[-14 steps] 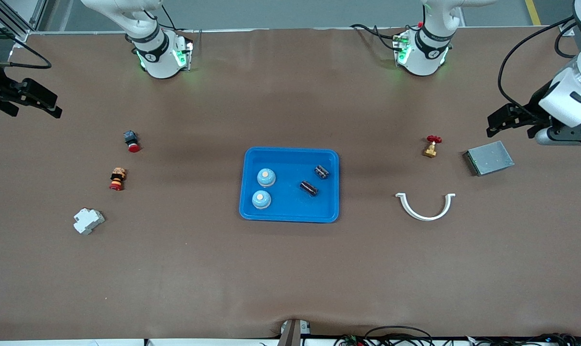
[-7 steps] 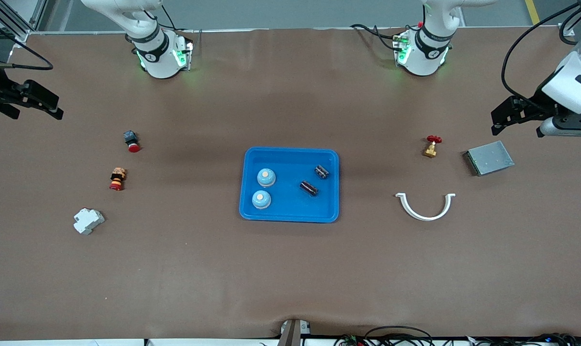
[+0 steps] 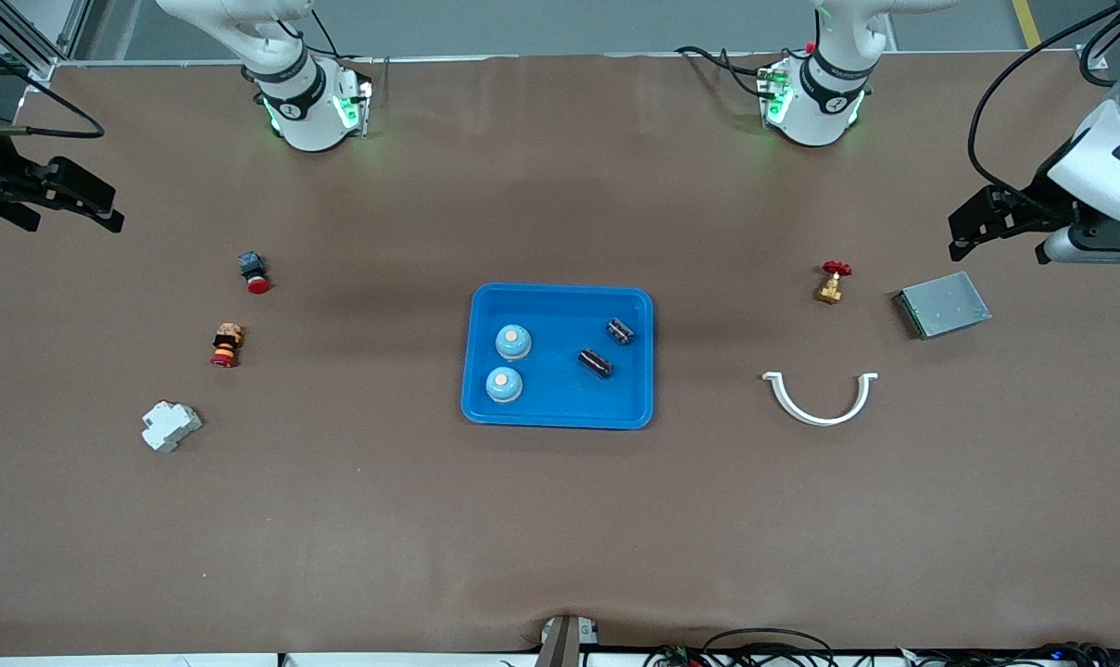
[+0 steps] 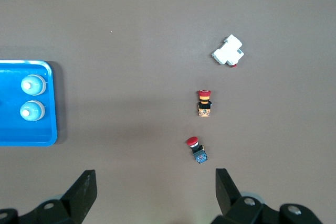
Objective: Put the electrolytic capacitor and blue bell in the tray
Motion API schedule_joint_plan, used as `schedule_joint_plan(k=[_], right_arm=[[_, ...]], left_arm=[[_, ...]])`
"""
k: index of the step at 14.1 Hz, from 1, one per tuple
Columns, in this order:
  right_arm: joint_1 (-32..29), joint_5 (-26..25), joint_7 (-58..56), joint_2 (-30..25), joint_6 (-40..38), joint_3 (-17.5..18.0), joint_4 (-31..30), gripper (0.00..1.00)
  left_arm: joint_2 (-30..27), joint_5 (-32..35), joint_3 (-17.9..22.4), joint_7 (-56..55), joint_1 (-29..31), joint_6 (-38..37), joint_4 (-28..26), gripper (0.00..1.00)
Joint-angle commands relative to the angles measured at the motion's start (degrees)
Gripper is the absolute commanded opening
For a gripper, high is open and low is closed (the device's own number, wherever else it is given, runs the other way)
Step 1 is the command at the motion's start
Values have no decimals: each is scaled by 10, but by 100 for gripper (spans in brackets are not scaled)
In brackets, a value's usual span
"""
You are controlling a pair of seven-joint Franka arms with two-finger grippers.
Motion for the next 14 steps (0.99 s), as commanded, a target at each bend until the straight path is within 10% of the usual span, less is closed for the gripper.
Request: schedule_joint_plan(k=[1, 14], right_arm=[[-1, 4, -4, 3, -2, 0, 6, 100], [-4, 44, 0, 2, -4, -2, 4, 100]], left_arm=[[-1, 1, -2, -4, 3, -9, 4, 100], [-1, -18, 2, -6, 9, -10, 3, 100]])
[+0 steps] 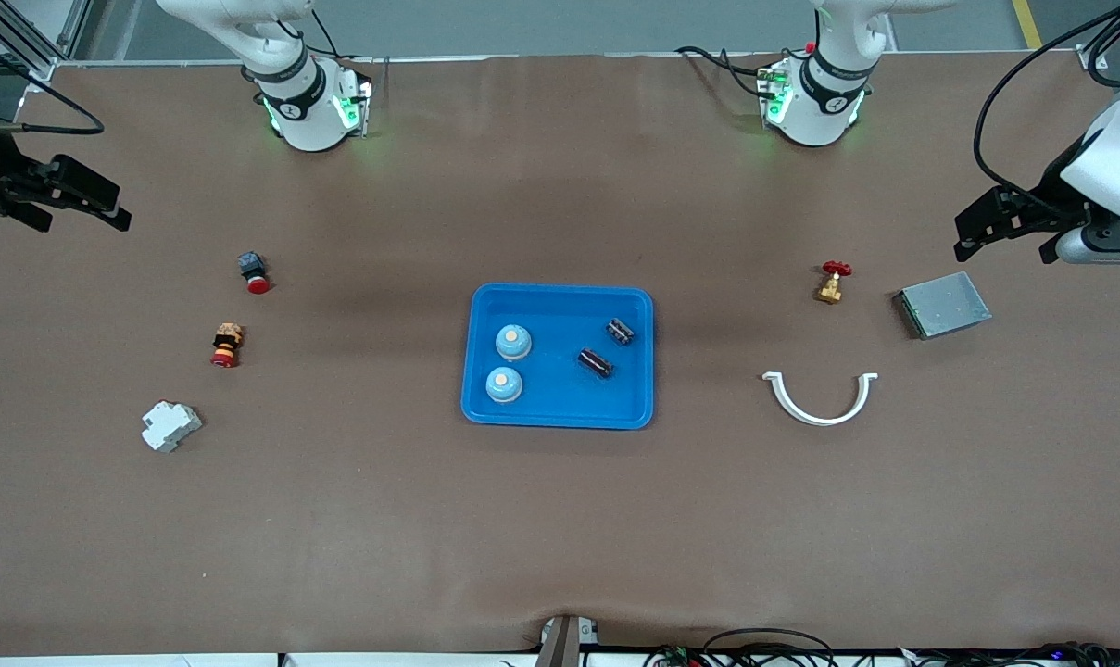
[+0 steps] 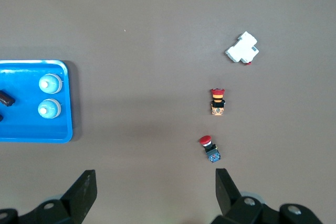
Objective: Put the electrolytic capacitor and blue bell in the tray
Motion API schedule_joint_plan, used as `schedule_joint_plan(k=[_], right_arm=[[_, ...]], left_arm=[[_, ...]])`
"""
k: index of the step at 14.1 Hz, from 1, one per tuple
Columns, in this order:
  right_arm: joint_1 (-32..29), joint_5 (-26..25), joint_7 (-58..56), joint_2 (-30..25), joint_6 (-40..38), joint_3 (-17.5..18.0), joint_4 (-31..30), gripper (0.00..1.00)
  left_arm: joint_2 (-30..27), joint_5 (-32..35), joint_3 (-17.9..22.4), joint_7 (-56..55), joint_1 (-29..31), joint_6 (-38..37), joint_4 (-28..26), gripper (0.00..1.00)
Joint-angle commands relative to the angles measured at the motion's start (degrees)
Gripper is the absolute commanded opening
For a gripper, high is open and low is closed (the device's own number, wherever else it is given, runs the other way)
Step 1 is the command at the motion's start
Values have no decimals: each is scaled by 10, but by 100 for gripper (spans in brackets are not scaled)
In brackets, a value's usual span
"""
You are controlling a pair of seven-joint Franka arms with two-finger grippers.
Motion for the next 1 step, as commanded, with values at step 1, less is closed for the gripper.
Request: schedule_joint_plan(k=[1], right_arm=[[-2, 9, 0, 1, -2, 1, 4, 100]], left_arm=[[-1, -9, -1, -5, 3, -9, 3, 100]])
